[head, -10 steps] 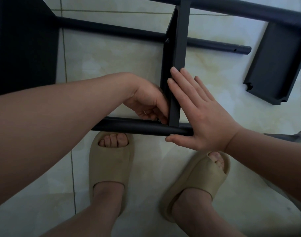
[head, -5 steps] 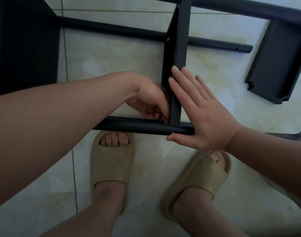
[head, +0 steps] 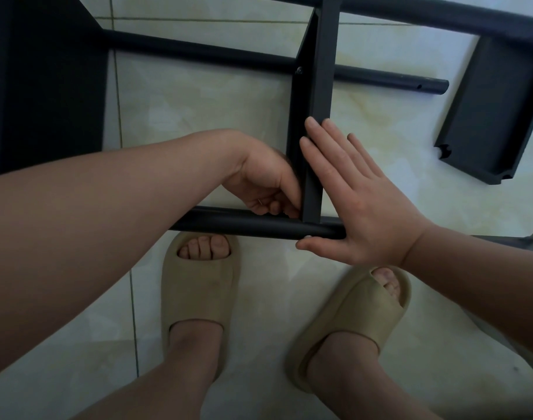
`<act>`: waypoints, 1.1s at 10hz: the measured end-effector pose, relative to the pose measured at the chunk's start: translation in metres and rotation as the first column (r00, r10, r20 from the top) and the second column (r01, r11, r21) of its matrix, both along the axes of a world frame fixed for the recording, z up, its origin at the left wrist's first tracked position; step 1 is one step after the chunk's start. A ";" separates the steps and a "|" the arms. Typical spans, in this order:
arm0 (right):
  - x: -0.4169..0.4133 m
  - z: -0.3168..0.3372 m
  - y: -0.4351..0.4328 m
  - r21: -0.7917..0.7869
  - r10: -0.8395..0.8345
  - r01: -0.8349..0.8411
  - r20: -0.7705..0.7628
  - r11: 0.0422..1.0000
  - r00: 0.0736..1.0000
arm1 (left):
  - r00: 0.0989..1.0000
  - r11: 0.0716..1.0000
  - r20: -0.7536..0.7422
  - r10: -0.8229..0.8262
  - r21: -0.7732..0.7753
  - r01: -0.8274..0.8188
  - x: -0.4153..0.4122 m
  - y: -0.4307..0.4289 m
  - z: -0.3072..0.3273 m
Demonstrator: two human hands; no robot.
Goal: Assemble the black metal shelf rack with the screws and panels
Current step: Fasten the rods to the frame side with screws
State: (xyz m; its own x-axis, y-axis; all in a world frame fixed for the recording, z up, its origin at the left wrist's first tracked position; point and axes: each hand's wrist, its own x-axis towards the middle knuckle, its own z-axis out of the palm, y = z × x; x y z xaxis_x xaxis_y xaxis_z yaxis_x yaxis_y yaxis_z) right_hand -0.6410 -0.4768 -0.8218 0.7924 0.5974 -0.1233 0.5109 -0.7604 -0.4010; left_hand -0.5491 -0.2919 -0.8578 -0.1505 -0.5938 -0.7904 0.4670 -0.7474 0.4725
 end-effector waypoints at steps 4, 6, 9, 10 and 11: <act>0.001 -0.001 0.000 0.003 0.001 -0.001 0.001 1.000 1.000 | 0.999 1.000 0.029 0.024 -0.011 -0.024 0.001 0.000 0.001; 0.000 -0.001 0.000 0.002 0.002 -0.002 0.003 1.000 1.000 | 0.999 0.998 0.017 0.047 -0.033 -0.047 0.000 0.002 -0.001; 0.001 0.000 0.000 -0.003 0.000 0.000 0.002 1.000 1.000 | 0.999 1.000 -0.040 0.005 0.016 -0.004 0.003 0.005 -0.002; 0.001 0.000 0.000 -0.001 0.000 0.000 0.002 1.000 1.000 | 1.000 1.000 -0.004 -0.007 0.018 0.007 0.000 0.002 -0.004; 0.001 0.000 0.000 0.000 0.000 0.000 0.004 1.000 1.000 | 1.000 1.000 0.006 0.013 0.006 -0.013 -0.001 0.000 -0.002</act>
